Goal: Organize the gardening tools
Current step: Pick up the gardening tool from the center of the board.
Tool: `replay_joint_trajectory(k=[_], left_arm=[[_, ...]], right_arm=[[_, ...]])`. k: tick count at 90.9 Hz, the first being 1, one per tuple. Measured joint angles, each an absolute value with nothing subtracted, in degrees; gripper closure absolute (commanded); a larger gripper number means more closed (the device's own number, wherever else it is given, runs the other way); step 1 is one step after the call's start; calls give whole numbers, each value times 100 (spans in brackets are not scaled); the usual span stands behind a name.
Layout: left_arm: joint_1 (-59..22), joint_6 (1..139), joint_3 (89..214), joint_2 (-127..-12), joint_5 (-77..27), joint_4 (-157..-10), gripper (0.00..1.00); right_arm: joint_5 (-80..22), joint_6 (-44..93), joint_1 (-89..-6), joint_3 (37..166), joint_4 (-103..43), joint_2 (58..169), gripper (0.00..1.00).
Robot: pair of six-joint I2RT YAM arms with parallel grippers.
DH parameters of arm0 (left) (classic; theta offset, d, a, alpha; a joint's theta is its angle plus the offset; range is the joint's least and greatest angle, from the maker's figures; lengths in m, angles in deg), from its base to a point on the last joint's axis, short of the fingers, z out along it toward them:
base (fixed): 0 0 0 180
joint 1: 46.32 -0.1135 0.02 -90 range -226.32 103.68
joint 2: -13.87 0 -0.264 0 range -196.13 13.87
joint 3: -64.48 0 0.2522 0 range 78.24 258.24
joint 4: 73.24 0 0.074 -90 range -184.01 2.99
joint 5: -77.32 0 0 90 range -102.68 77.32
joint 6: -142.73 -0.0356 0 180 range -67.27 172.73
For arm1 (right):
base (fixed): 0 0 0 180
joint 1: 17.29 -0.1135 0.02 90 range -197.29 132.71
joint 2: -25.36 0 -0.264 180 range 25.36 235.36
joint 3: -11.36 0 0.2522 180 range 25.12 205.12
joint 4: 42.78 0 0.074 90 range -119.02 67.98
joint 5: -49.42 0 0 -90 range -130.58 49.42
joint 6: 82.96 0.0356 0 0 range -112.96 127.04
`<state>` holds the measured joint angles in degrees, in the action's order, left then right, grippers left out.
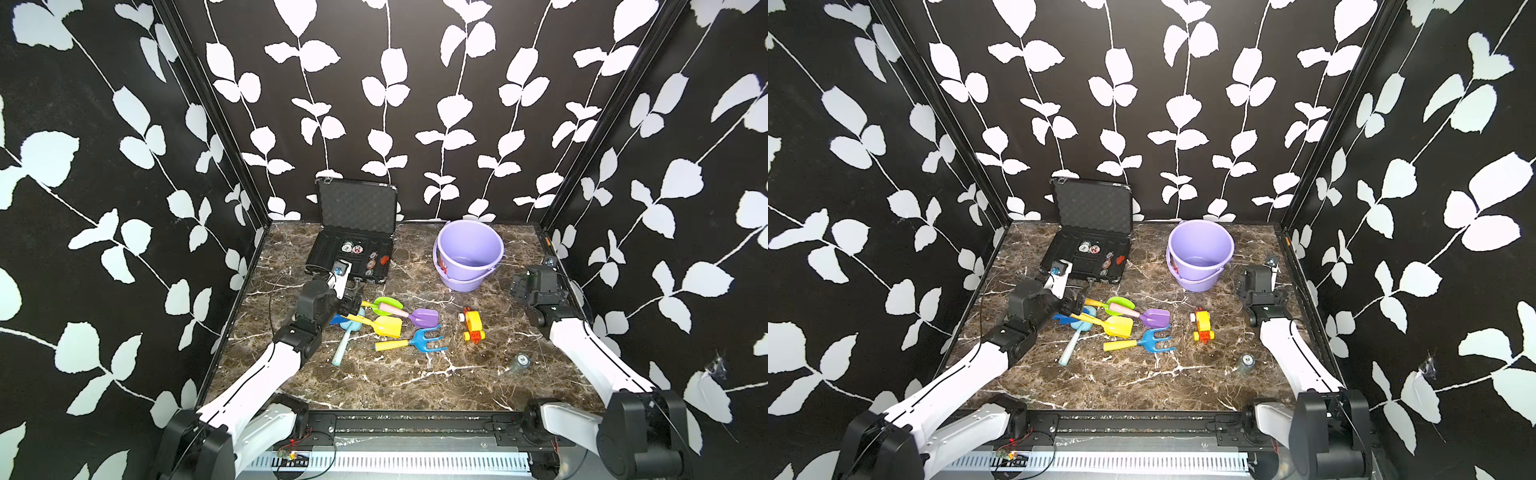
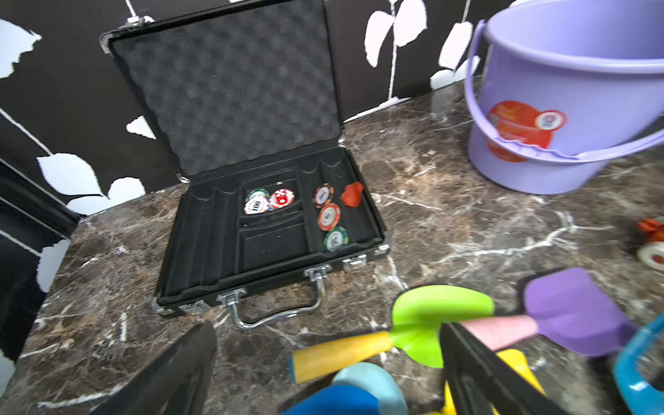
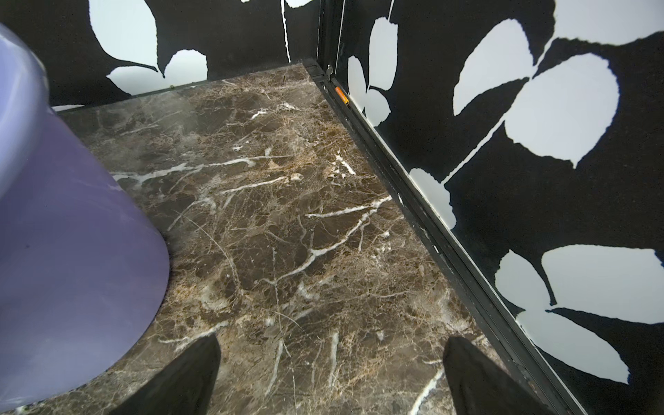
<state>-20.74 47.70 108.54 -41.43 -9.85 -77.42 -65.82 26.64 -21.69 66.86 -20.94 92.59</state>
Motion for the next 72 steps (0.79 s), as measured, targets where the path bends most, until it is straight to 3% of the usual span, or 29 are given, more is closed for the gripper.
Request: replay_joint_trajectory(k=[37, 54, 72], left_arm=[[66, 5545, 10404, -4325, -213, -8225, 1], [922, 5572, 10719, -5341, 112, -8610, 15], [1425, 5355, 11562, -6609, 429, -8995, 23]], right_arm=[[-6234, 2808, -2176, 6931, -1661, 9322, 0], [-6147, 2834, -2180, 6931, -1530, 9287, 1], [-6134, 2847, -2180, 6931, -1486, 9200, 1]])
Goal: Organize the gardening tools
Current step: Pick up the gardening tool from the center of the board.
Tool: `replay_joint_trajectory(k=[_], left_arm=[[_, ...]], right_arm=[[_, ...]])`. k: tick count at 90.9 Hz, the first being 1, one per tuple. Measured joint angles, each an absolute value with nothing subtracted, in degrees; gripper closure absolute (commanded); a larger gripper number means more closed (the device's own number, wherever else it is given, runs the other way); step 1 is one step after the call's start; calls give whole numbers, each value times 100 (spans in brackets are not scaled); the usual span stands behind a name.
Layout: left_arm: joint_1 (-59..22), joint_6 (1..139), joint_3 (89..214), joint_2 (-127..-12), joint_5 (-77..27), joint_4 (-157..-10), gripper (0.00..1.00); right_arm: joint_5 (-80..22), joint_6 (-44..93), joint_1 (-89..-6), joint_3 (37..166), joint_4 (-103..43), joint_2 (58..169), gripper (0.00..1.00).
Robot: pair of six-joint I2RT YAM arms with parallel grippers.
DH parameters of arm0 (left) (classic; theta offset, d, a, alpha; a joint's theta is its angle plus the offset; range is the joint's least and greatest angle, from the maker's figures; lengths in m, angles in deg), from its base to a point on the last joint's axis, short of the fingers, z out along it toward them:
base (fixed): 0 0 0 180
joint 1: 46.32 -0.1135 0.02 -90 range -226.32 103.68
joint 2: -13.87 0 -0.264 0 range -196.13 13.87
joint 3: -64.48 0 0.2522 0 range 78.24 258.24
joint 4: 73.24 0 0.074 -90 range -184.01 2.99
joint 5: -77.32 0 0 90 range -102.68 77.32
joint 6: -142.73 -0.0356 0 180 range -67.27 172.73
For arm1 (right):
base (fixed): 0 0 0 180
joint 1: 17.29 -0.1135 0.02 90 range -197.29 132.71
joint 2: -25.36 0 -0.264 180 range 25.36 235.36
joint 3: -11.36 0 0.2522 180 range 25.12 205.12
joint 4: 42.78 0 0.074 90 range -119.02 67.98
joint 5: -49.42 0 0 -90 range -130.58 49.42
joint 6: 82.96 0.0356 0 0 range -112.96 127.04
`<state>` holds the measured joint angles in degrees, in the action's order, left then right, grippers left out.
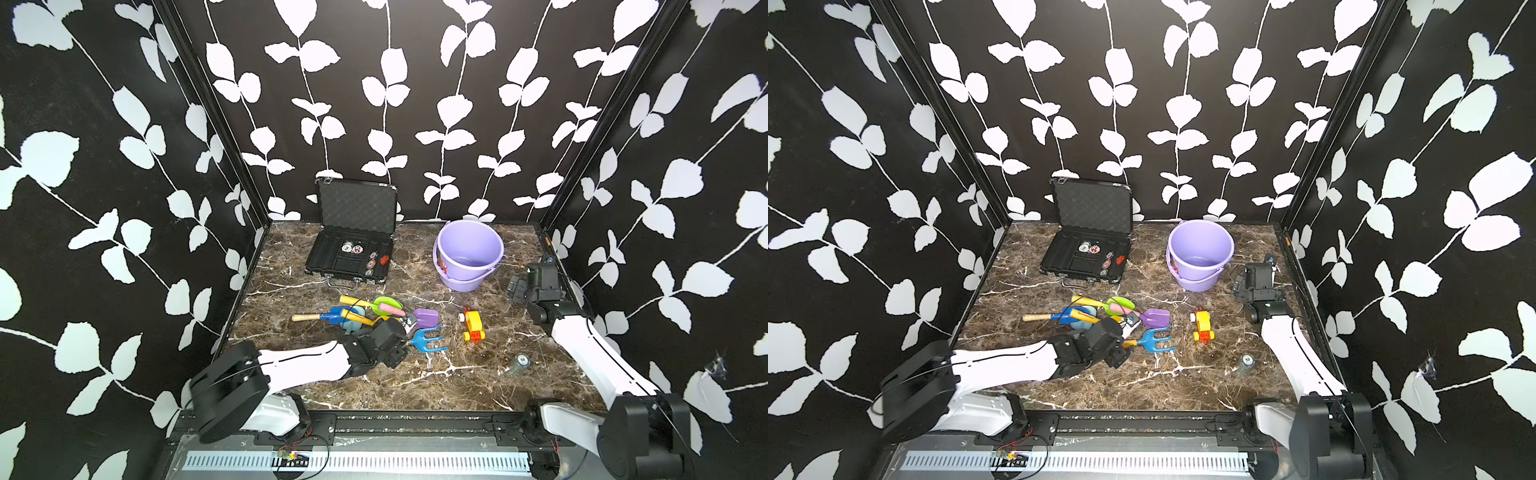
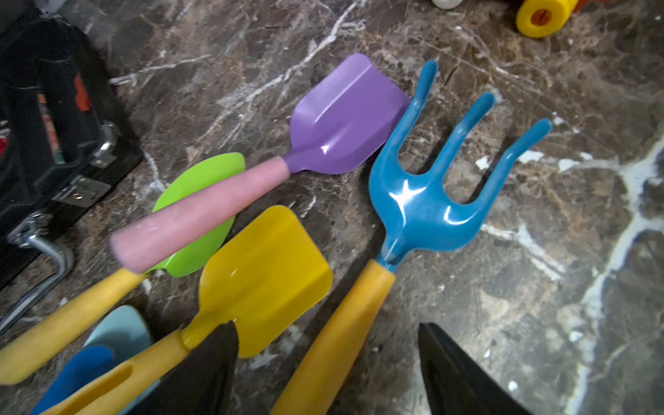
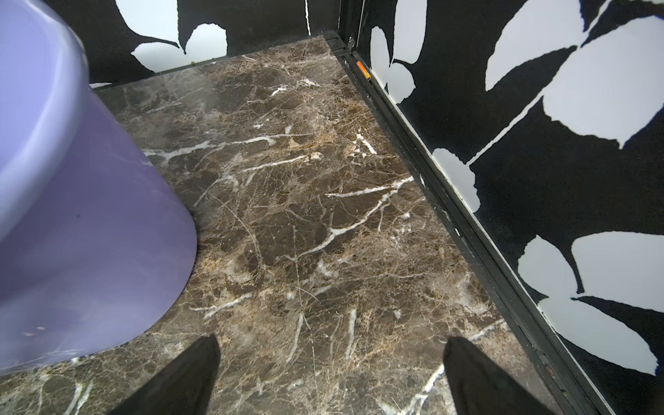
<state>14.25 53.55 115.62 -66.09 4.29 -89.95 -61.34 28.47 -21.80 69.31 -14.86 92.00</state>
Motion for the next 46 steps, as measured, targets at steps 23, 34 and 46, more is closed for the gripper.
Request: replay_joint_trajectory(k=[23, 34, 46], left_arm=[[1510, 5211, 12212, -7509, 534, -9475, 26], [1510, 5209, 12332, -7647, 541, -9727, 28], [1515, 5229, 12441, -7750, 536, -9987, 31]], right_arm=[[-6134, 2852, -2180, 6931, -1456, 9197, 1], [-6131, 2849, -2180, 6931, -1456, 9197, 1], [-6123, 2852, -2180, 6931, -1456, 9197, 1]])
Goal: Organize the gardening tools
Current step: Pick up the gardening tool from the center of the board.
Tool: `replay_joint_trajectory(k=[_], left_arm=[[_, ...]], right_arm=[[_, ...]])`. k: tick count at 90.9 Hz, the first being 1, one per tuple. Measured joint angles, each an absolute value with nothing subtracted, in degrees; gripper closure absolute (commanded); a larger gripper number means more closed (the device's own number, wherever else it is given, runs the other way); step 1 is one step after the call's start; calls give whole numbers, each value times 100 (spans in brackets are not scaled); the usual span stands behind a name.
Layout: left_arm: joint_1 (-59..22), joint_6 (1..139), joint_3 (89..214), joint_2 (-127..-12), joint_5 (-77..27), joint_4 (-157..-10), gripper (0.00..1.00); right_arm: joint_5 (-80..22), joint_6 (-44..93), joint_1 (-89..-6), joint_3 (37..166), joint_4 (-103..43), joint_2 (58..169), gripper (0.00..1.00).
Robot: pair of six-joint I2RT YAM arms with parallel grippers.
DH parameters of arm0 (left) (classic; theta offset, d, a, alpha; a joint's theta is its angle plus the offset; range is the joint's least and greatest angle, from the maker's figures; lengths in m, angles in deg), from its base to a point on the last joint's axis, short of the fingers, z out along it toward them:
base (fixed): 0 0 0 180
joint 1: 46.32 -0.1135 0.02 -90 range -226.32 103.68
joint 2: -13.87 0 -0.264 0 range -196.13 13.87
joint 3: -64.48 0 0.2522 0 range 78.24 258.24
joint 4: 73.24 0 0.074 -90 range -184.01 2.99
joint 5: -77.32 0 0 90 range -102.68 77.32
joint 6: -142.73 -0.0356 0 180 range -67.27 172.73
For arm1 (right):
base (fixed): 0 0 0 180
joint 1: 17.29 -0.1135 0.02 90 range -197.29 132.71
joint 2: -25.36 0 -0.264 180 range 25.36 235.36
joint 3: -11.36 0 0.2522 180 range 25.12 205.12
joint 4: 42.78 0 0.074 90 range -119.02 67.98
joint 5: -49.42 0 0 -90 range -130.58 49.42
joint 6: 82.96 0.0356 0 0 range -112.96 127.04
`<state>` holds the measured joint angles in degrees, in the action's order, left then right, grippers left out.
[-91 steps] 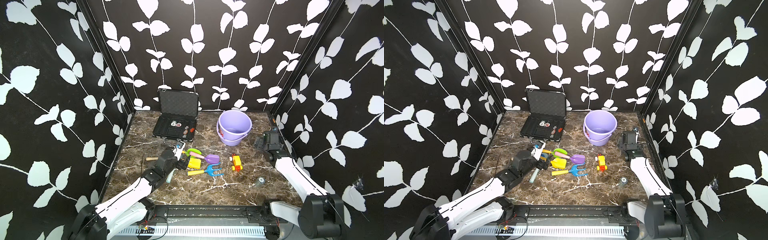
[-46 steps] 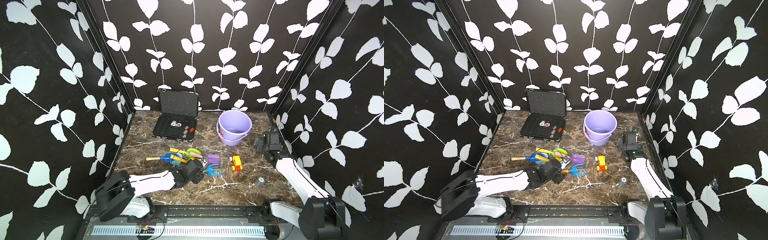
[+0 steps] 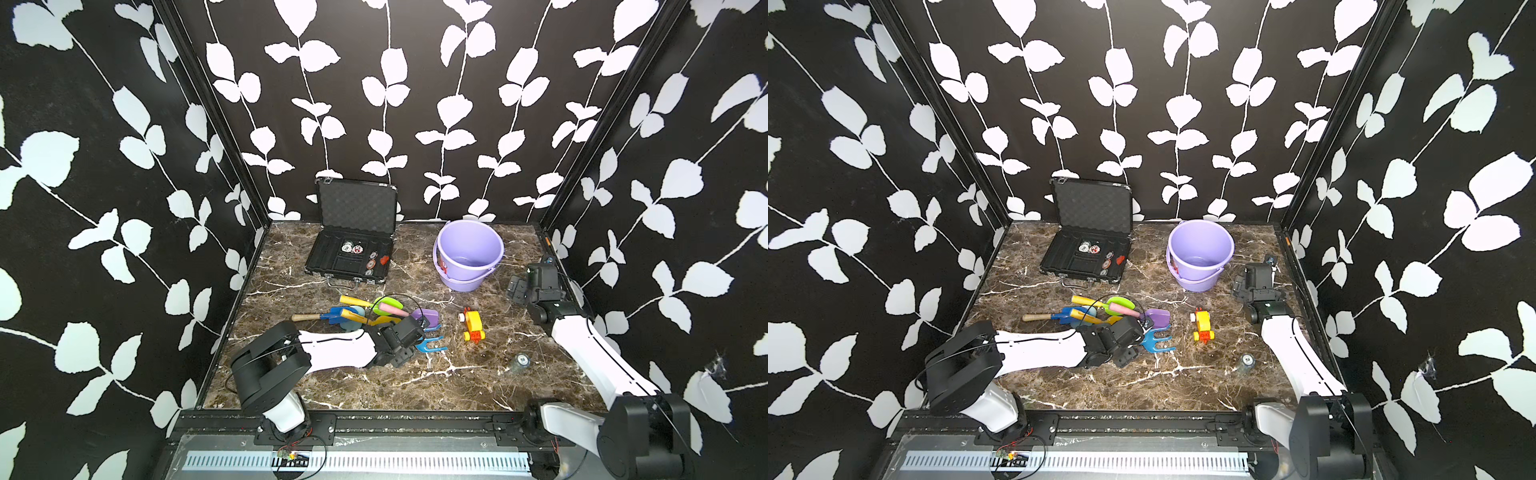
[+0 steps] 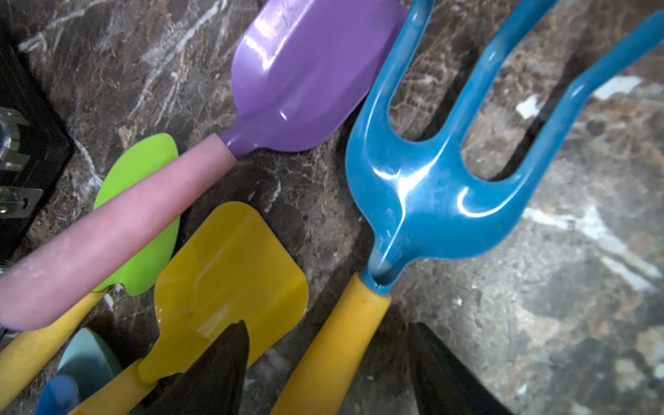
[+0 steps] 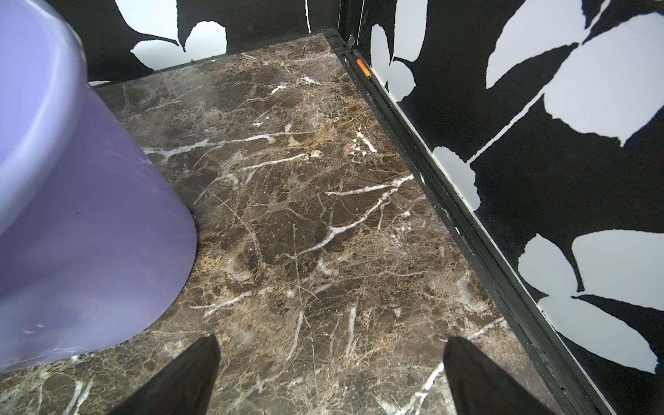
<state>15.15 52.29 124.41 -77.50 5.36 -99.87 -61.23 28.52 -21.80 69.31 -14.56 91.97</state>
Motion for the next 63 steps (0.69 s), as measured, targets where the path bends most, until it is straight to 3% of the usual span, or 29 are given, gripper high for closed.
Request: replay_joint_trajectory(k=[16, 36, 63], left_arm=[[1515, 5305, 12581, -7861, 515, -10372, 33], [1451, 5419, 12686, -7951, 340, -10529, 47], [1357, 5473, 12686, -7953, -30, -10533, 52]], right_arm=[[-6116, 2854, -2180, 6931, -1456, 9197, 0], [-6118, 2869, -2180, 6931, -1454, 9197, 1], [-6140, 2895, -2180, 6931, -1434, 9197, 0]])
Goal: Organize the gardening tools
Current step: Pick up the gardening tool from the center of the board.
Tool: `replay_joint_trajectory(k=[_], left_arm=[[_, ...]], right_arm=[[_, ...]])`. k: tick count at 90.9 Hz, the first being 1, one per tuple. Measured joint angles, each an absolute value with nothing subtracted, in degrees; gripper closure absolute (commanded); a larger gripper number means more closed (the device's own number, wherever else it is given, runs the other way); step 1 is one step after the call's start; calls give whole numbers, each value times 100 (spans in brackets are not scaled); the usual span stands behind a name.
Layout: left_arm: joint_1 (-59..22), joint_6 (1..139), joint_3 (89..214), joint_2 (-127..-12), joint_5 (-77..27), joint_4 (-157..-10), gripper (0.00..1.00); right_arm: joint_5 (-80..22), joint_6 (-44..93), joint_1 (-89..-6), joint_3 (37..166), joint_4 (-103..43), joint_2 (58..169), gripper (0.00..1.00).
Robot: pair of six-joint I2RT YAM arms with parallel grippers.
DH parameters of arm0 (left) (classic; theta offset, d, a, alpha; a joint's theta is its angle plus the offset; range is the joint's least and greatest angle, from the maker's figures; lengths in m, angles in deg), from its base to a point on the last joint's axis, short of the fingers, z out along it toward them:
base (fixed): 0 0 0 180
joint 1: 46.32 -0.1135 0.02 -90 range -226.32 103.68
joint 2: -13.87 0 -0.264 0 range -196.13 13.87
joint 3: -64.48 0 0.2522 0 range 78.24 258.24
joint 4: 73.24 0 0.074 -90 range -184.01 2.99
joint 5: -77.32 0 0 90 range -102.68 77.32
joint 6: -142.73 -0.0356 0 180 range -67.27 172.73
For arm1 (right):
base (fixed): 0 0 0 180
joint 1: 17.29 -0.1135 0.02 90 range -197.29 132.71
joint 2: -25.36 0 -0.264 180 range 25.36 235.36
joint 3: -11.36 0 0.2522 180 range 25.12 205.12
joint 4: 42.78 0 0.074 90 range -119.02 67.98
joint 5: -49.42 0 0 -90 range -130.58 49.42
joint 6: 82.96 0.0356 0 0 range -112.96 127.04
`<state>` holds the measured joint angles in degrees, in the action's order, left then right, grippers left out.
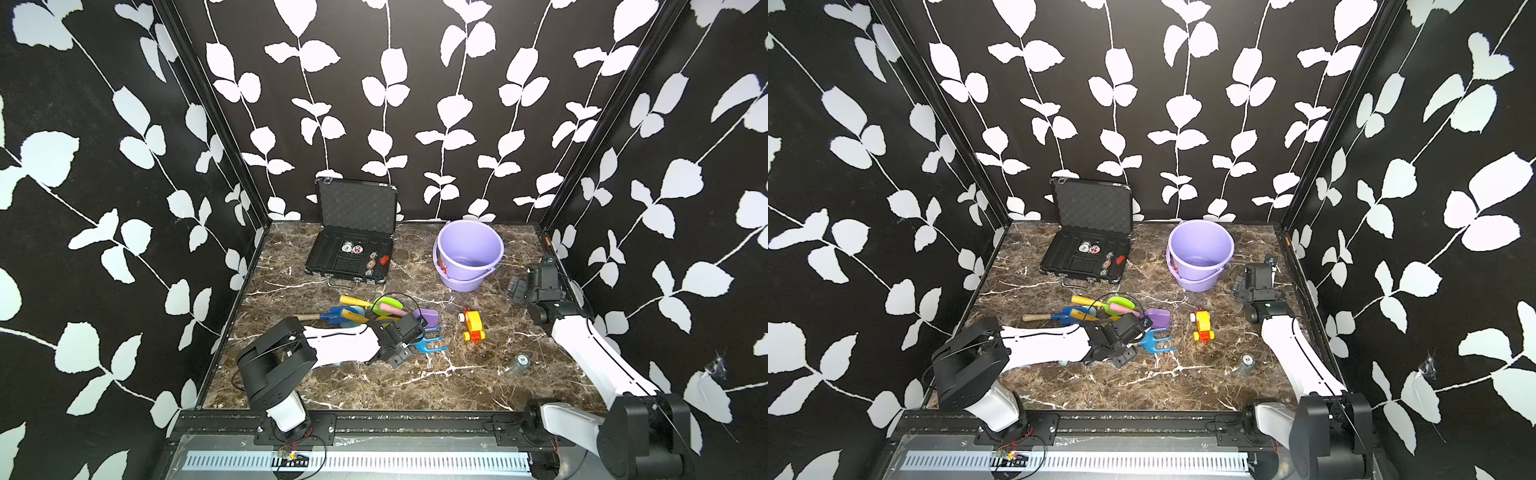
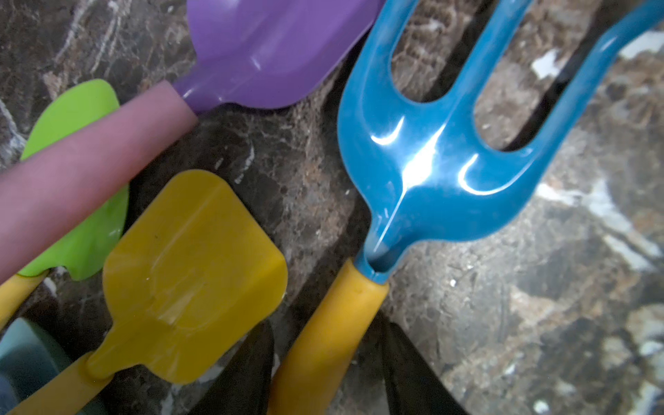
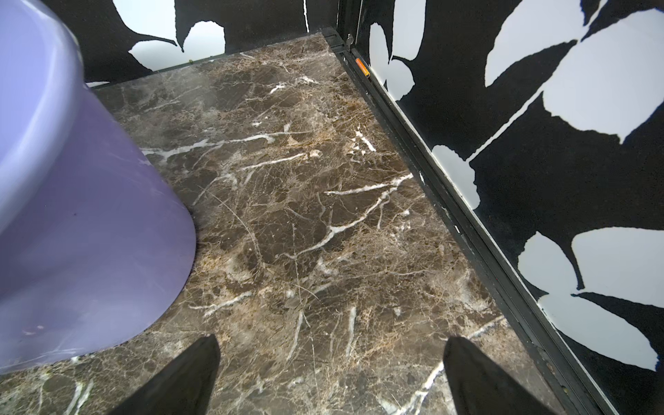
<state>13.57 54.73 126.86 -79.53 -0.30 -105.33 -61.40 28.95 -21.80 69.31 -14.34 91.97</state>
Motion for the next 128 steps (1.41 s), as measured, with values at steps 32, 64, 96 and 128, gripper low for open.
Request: replay_joint_trajectory(k=[32, 64, 96, 128], left_arm=[[1357, 5467, 12660, -7953, -283, -10490, 72], [1357, 5395, 12640, -7953, -211, -10433, 94], [1357, 5266, 12251, -7385, -154, -10282, 100], [1357, 5270, 11855, -6049, 195, -9880, 100]], right_arm=[[-6140, 2900, -2180, 6981, -1353, 9219, 1], [-6048, 2911, -2191, 7007, -1349, 9219, 1], [-5740, 2860, -2353, 7007, -1257, 8924, 1], [-5296, 2801, -2613, 7010, -1102, 8306, 3]])
